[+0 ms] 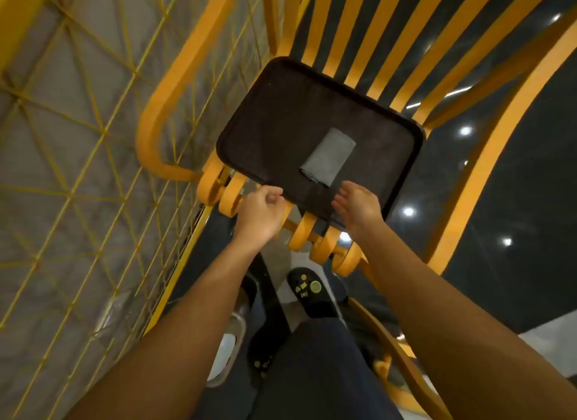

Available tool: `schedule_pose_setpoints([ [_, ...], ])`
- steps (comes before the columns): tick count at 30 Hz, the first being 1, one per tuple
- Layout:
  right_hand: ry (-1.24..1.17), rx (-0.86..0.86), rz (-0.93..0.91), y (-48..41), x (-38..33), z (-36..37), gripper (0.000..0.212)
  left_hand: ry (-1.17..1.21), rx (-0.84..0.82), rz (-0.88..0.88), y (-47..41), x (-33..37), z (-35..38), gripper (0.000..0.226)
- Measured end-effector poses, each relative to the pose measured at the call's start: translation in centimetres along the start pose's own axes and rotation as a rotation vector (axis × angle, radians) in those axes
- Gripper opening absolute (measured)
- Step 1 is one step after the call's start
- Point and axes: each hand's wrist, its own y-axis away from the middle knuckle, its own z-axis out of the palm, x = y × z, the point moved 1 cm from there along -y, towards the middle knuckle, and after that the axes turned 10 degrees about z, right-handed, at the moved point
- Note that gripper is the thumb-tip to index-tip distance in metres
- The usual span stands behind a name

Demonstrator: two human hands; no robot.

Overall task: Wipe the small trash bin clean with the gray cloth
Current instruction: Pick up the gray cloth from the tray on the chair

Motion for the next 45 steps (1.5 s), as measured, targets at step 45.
schedule_pose_setpoints([
  [45,0.129,-0.549,-0.013,-4.6,1.6,1.8,0.037,0.513,0.063,-0.25,-4.2,-3.5,3.7,0.037],
])
